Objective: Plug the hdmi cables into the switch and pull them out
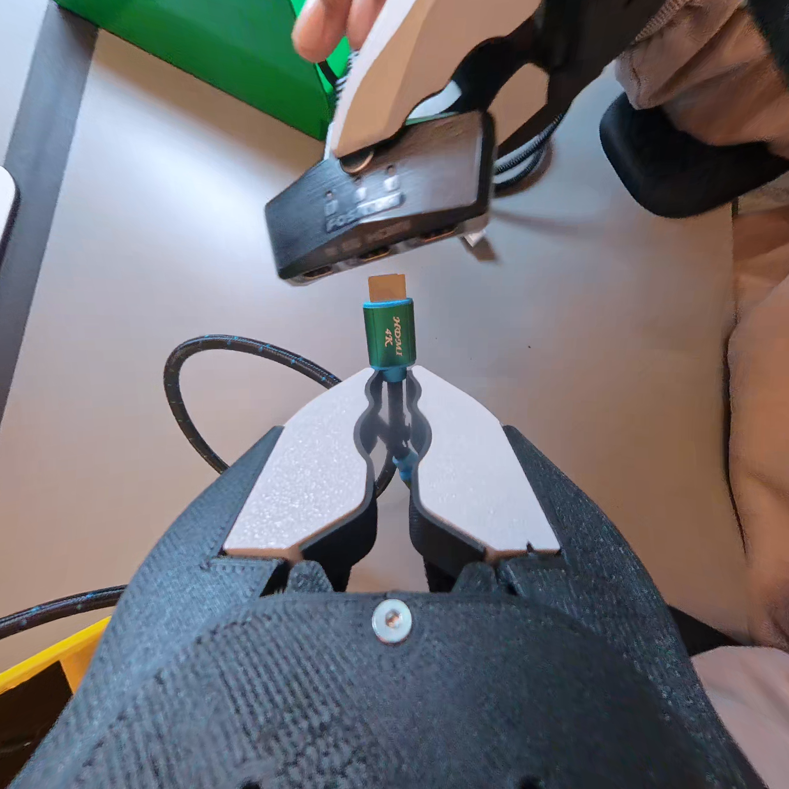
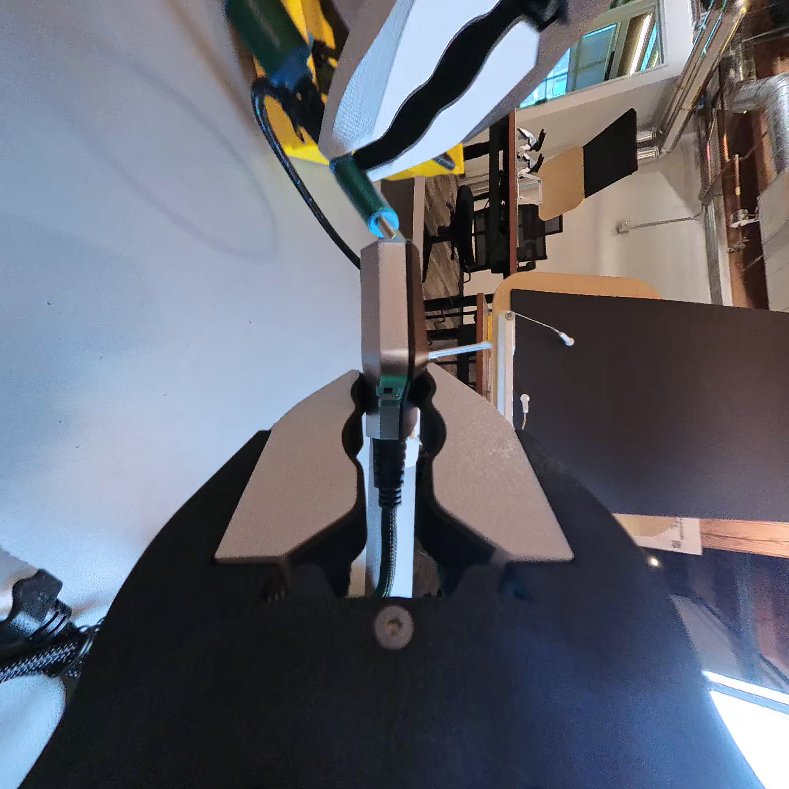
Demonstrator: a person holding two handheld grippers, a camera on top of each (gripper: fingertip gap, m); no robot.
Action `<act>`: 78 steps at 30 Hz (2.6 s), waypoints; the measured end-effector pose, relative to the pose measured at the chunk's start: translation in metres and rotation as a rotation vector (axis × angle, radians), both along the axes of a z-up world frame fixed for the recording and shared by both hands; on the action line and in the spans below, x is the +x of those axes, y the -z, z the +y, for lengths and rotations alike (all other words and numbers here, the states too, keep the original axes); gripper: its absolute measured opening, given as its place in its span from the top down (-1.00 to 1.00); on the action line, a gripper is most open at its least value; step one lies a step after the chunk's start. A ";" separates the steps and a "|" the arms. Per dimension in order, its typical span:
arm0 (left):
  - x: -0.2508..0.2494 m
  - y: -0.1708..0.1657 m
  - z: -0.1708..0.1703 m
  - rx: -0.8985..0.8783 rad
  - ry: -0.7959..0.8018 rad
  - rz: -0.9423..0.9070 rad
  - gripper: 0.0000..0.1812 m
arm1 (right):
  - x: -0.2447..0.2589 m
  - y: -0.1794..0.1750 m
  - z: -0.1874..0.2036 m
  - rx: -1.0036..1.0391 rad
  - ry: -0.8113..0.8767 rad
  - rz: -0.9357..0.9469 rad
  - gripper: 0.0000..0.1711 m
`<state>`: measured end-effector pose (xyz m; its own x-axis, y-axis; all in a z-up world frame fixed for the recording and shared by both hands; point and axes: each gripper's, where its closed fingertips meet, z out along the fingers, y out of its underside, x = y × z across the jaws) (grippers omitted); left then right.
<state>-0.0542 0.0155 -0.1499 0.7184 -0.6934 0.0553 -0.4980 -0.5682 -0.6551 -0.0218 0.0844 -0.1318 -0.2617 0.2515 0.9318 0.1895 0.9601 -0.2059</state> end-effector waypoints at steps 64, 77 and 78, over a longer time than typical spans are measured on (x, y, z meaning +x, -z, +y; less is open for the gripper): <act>0.084 -0.103 0.002 0.715 0.361 -0.522 0.76 | 0.044 -0.076 -0.069 -0.978 -0.359 -0.084 0.67; 0.067 -0.093 0.019 0.746 0.262 -0.376 0.76 | 0.025 -0.039 -0.043 -0.942 -0.072 -0.216 0.84; 0.061 -0.088 0.023 0.743 0.234 -0.306 0.75 | 0.025 -0.033 -0.038 -0.978 0.001 -0.260 0.84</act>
<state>0.0072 0.0383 -0.0617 0.5788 -0.7560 -0.3056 -0.2886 0.1605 -0.9439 0.0031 0.0463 -0.0986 -0.4261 0.8748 0.2306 0.3412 0.3915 -0.8546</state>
